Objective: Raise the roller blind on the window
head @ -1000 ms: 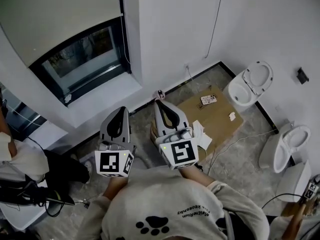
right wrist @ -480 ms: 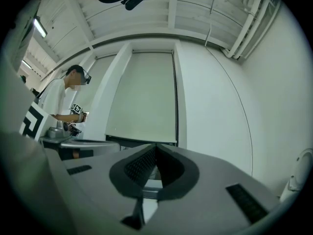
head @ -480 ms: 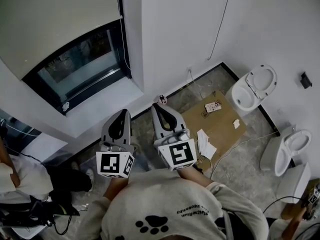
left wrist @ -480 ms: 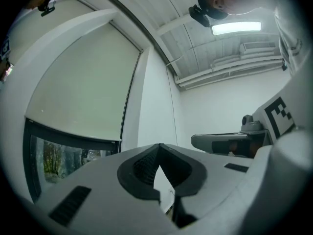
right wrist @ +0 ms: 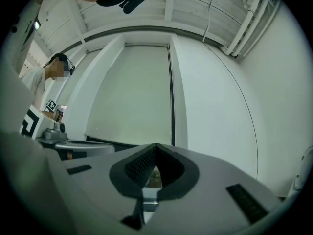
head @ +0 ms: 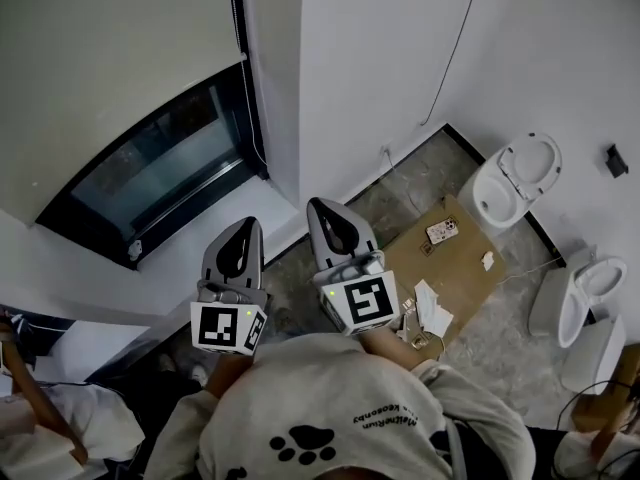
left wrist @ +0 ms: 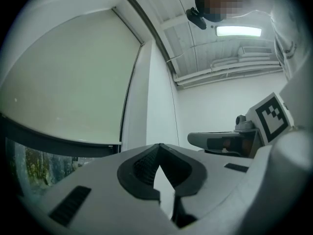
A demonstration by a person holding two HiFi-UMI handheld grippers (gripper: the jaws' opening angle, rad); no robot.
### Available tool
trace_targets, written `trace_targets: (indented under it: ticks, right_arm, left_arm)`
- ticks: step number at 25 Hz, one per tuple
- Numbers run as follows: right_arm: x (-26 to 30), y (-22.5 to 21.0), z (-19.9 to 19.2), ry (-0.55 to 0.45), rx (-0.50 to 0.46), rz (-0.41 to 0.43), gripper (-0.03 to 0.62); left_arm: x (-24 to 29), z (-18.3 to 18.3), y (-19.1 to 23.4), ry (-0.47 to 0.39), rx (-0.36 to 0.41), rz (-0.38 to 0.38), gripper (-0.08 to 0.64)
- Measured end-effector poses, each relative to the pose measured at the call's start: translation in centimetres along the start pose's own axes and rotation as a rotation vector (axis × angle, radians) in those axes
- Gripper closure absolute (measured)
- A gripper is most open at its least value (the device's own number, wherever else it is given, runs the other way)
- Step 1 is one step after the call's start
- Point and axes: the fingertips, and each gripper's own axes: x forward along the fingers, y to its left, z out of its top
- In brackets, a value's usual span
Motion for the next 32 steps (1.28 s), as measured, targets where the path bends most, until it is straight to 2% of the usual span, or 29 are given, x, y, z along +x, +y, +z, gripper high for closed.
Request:
trace_targets:
  ticks: [8,15,24,32]
  right_arm:
    - [6.1,0.4,-2.6,0.035,-0.002,-0.033,0.584]
    - [9.1,0.0,-3.2,0.077,-0.018,-0.050,0.584]
    - [12.7,-0.3,-4.6,0.080,-0.017,-0.026,0.584]
    - [18.8,-2.9,-4.7,0.069,-0.036,-0.026,0.584]
  left_arm:
    - [3.5,-1.8,5.6,-0.001,-0.022,-0.058,0.554]
    - [5.8,-2.5,7.3,0.009,-0.046,-0.103,0.554]
    - [8.3,-3.8,9.5,0.016,-0.063,-0.105,0.554]
    - [14.1,-3.8,13.0,0.010,-0.069,-0.116,0.554]
